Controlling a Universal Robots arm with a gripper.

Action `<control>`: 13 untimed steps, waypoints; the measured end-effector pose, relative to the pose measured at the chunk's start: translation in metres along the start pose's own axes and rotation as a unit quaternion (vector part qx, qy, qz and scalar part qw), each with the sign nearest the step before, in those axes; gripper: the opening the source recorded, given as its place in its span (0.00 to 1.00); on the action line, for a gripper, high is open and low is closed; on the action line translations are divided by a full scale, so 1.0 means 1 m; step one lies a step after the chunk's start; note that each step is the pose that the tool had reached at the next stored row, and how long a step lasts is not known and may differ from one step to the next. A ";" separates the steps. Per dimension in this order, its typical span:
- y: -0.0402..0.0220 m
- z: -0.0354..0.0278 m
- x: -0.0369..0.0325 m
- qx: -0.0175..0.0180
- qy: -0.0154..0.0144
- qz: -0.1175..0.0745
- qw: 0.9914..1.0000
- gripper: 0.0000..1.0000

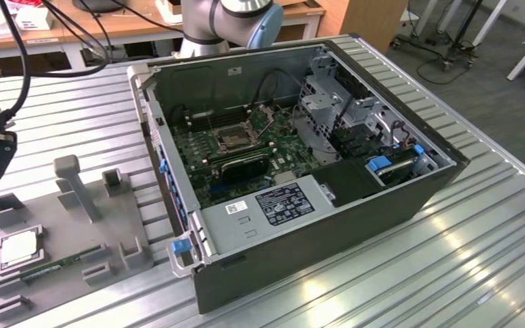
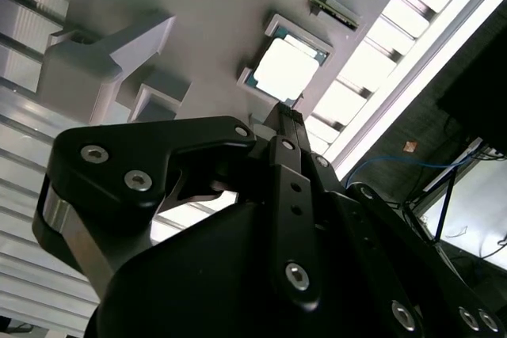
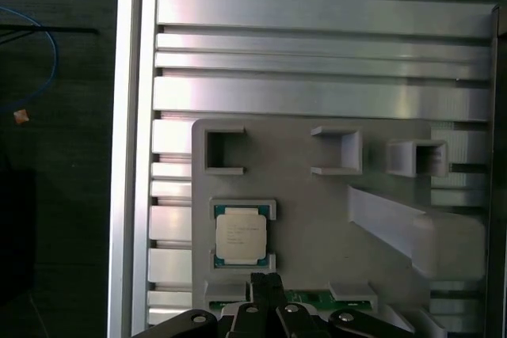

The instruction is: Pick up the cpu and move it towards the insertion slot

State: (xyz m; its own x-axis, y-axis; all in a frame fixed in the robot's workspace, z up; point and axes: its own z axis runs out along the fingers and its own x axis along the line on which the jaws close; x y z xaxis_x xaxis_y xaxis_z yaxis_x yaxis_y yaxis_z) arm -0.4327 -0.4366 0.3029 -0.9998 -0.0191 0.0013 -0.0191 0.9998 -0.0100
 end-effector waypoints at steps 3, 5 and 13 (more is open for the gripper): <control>-0.0002 0.0019 0.0004 0.000 0.000 0.000 1.000 0.11; -0.0003 0.0033 0.0009 0.000 0.000 0.000 1.000 0.11; -0.0002 0.0105 0.0027 0.000 0.000 0.000 1.000 0.11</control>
State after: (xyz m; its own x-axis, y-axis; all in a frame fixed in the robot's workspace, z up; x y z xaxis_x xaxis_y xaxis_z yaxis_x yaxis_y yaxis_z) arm -0.4354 -0.4369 0.2924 -0.9998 -0.0191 0.0012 -0.0191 0.9998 -0.0100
